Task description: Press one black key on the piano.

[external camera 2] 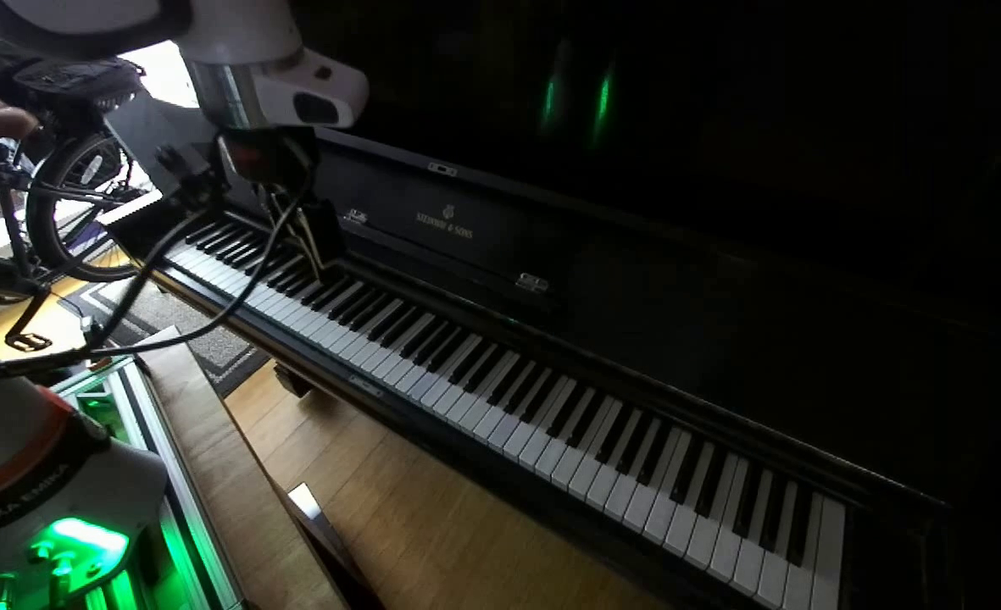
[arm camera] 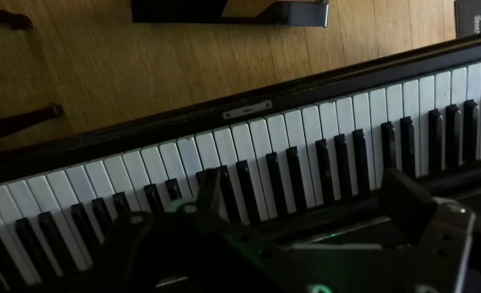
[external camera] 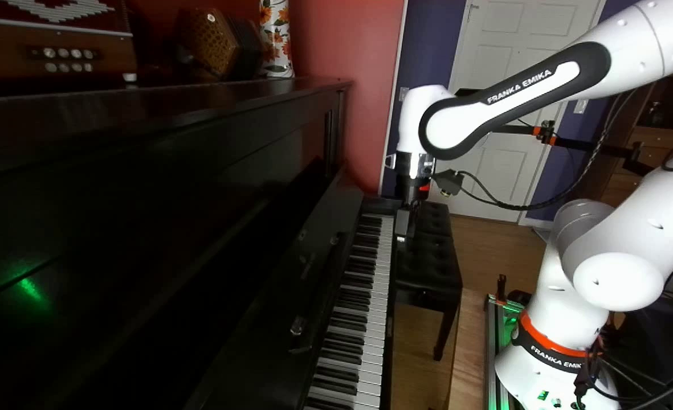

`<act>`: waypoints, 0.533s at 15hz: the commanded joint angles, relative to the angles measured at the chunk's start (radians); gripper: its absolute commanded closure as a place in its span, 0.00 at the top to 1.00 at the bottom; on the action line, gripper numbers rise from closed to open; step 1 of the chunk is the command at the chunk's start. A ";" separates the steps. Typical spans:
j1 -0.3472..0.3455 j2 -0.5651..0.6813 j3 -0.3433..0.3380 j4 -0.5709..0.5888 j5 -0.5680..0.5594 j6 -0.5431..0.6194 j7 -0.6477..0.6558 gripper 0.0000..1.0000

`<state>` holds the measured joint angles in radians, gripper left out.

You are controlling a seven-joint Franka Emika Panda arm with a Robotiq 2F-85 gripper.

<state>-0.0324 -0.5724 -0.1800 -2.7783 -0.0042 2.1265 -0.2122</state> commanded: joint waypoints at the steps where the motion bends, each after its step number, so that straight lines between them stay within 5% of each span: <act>1: 0.024 0.227 -0.006 -0.004 0.030 0.184 -0.059 1.00; 2: 0.023 0.277 -0.008 -0.005 0.039 0.242 -0.059 1.00; 3: 0.003 0.165 0.016 -0.005 0.017 0.150 -0.031 1.00; 8: 0.001 0.293 0.018 0.010 0.026 0.229 -0.042 1.00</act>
<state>-0.0146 -0.2796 -0.1803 -2.7694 0.0149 2.3580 -0.2499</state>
